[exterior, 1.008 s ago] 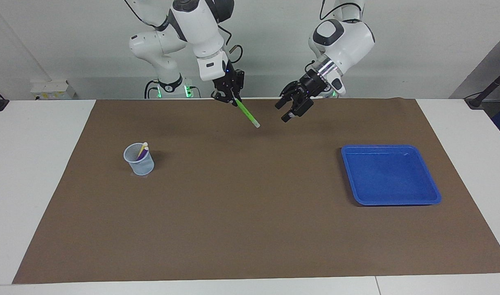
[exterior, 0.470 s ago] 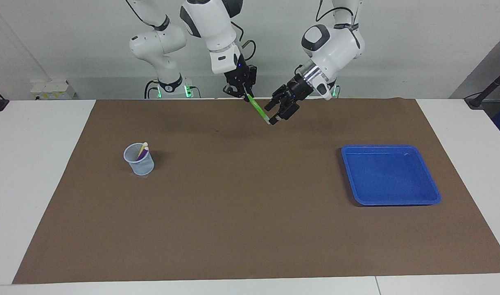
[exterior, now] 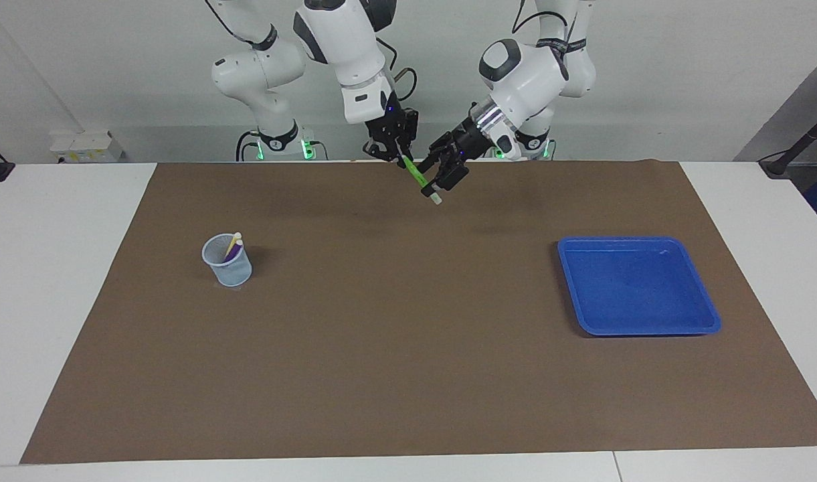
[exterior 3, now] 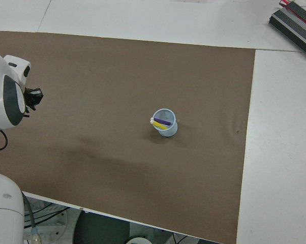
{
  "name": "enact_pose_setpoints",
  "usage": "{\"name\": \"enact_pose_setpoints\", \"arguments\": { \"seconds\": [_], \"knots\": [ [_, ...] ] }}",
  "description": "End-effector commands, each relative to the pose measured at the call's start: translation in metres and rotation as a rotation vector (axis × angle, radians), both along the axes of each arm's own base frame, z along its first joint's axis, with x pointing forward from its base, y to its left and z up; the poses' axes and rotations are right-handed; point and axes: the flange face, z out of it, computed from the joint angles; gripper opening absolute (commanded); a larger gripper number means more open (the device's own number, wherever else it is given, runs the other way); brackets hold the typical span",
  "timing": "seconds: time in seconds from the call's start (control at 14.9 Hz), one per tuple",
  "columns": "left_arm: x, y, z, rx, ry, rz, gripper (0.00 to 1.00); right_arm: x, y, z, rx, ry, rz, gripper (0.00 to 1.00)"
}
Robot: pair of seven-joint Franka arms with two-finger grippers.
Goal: Right arm passes pens to left for tray arrangement
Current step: 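Lift the green pen toward the left gripper while the left gripper waits, then close the left gripper on the green pen and open the right gripper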
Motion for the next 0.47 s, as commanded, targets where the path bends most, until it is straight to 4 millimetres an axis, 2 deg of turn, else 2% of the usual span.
{"name": "enact_pose_setpoints", "arguments": {
  "seconds": [0.0,0.13,0.34,0.4],
  "knots": [
    [-0.0072,0.0008,0.0001,-0.012,0.009,0.021,0.94,-0.0052,-0.0059,0.0012,0.025,-0.003,-0.014,0.00],
    [-0.0073,0.0007,0.0000,-0.010,0.005,0.016,0.83,-0.0048,-0.0057,0.0022,0.027,-0.007,-0.014,0.00],
    [-0.0080,0.0001,-0.0005,-0.009,0.005,0.005,0.56,-0.0034,-0.0054,0.0027,0.032,-0.015,-0.019,0.00],
    [-0.0078,0.0004,-0.0007,-0.007,0.003,0.001,0.54,-0.0035,-0.0055,0.0020,0.031,-0.014,-0.019,0.00]
  ]
}}
